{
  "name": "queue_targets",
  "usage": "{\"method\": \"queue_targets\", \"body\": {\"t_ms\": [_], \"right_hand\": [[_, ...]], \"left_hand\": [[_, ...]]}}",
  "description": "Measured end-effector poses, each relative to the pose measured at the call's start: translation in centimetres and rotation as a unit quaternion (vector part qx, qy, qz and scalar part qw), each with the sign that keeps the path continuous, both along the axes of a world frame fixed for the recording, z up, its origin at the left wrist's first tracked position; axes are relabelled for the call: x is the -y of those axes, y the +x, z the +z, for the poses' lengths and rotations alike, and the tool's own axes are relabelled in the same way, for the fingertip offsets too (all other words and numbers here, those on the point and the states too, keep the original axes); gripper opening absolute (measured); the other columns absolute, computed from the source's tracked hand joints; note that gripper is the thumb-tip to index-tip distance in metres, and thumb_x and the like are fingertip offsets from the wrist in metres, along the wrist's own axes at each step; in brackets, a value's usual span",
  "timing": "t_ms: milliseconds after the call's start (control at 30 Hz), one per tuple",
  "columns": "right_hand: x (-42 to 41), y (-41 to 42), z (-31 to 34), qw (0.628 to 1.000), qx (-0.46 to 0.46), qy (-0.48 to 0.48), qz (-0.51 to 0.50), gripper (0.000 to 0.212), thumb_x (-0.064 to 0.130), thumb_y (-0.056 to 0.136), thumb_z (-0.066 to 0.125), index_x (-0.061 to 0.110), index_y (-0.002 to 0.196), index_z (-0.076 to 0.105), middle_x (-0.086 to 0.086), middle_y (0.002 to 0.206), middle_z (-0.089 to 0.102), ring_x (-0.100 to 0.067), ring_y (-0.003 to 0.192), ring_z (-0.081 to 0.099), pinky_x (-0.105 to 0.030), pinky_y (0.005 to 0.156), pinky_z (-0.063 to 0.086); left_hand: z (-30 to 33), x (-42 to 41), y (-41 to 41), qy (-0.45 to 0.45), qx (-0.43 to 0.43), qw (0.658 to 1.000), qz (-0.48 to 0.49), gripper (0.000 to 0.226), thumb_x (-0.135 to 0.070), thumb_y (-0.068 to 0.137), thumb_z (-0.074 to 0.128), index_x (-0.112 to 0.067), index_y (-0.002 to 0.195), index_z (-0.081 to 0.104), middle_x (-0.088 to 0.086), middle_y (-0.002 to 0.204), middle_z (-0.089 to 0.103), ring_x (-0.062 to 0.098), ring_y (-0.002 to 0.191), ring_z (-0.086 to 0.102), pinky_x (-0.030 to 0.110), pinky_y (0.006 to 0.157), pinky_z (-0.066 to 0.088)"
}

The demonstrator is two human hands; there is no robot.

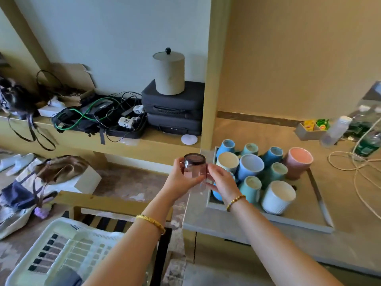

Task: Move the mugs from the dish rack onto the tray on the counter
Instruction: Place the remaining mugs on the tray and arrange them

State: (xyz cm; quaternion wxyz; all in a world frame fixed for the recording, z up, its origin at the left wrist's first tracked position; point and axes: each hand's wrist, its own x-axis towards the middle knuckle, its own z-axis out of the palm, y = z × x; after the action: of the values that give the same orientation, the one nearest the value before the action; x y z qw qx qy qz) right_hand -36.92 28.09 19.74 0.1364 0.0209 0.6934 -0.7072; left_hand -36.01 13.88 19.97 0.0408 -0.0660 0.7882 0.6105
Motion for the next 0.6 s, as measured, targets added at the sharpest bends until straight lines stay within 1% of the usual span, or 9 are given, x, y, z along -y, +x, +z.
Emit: {"method": "queue_targets", "body": {"t_ms": [67,167,233,300,367,400,467,533,600], "right_hand": [[-3.6,-1.1,-0.2,1.000,-0.002,0.003,-0.016,0.026,0.024,0.098,0.044,0.008,0.096,0.064,-0.001,0.082,0.063,-0.002,0.072,0.060,-0.020,0.071,0.052],[-9.3,-2.9,0.0,1.000,-0.026,0.008,-0.008,0.027,0.023,0.098,0.043,0.022,0.081,0.064,0.012,0.071,0.068,0.006,0.063,0.064,-0.010,0.060,0.052],[-13.0,-3.9,0.3,0.998,-0.049,0.032,-0.006,0.024,0.023,0.097,0.046,0.027,0.081,0.063,0.021,0.066,0.069,0.011,0.064,0.063,-0.005,0.056,0.047],[-16.5,-4.8,0.7,0.996,-0.070,0.046,-0.009,0.016,0.025,0.095,0.050,0.028,0.083,0.061,0.026,0.065,0.065,0.009,0.064,0.061,-0.004,0.055,0.044],[-19.7,-5.7,0.4,0.995,-0.084,0.040,-0.022,0.012,0.021,0.094,0.052,0.027,0.089,0.060,0.021,0.071,0.067,0.007,0.069,0.062,-0.007,0.059,0.045],[-21.2,-6.1,0.4,0.995,-0.091,0.036,-0.030,0.013,0.017,0.093,0.052,0.027,0.092,0.060,0.018,0.078,0.067,0.008,0.072,0.064,-0.007,0.062,0.046],[-23.9,-6.4,0.4,0.992,-0.106,0.051,-0.040,0.017,0.013,0.093,0.052,0.028,0.097,0.059,0.013,0.087,0.066,0.011,0.075,0.063,-0.005,0.063,0.046],[-26.3,-6.7,0.1,0.991,-0.111,0.065,-0.047,0.016,0.014,0.093,0.053,0.028,0.100,0.058,0.011,0.092,0.065,0.011,0.082,0.063,-0.005,0.069,0.047],[-28.5,-7.0,-0.7,0.992,-0.092,0.072,-0.053,0.017,0.018,0.093,0.053,0.027,0.107,0.058,0.003,0.102,0.067,-0.004,0.098,0.064,-0.018,0.084,0.050]], "left_hand": [[0.1,-3.8,-1.2,-0.015,-0.018,1.000,-0.017,0.067,-0.028,0.068,0.081,-0.028,0.118,0.036,-0.009,0.111,0.055,0.003,0.101,0.054,0.021,0.081,0.047],[-0.2,-9.8,-2.8,-0.009,-0.042,0.999,-0.019,0.065,-0.022,0.067,0.082,-0.025,0.116,0.038,-0.007,0.107,0.059,0.004,0.098,0.058,0.018,0.082,0.050],[-0.3,-13.9,-4.0,-0.002,-0.065,0.998,-0.022,0.062,-0.018,0.068,0.082,-0.028,0.112,0.039,-0.011,0.102,0.058,-0.001,0.093,0.059,0.010,0.075,0.049],[-0.3,-17.9,-5.1,0.001,-0.091,0.996,-0.025,0.060,-0.018,0.067,0.082,-0.031,0.108,0.040,-0.012,0.102,0.057,-0.002,0.094,0.058,0.013,0.078,0.049],[-0.4,-21.5,-6.1,-0.004,-0.098,0.995,-0.028,0.064,-0.020,0.066,0.082,-0.026,0.112,0.039,-0.009,0.106,0.057,0.004,0.099,0.057,0.018,0.084,0.047],[-0.4,-23.0,-6.5,-0.003,-0.097,0.995,-0.030,0.066,-0.021,0.066,0.083,-0.026,0.114,0.037,-0.011,0.106,0.057,0.002,0.099,0.057,0.016,0.084,0.046],[-0.6,-25.7,-7.1,0.007,-0.093,0.995,-0.041,0.067,-0.022,0.064,0.082,-0.030,0.113,0.038,-0.014,0.104,0.059,-0.007,0.094,0.059,0.009,0.079,0.045],[-0.8,-28.1,-7.7,0.015,-0.085,0.994,-0.067,0.064,-0.024,0.063,0.080,-0.038,0.110,0.039,-0.013,0.105,0.062,-0.004,0.094,0.061,0.012,0.078,0.048],[-1.1,-30.3,-8.3,0.004,-0.075,0.992,-0.102,0.060,-0.021,0.068,0.078,-0.035,0.114,0.041,-0.010,0.109,0.061,0.004,0.099,0.061,0.016,0.082,0.049]]}}
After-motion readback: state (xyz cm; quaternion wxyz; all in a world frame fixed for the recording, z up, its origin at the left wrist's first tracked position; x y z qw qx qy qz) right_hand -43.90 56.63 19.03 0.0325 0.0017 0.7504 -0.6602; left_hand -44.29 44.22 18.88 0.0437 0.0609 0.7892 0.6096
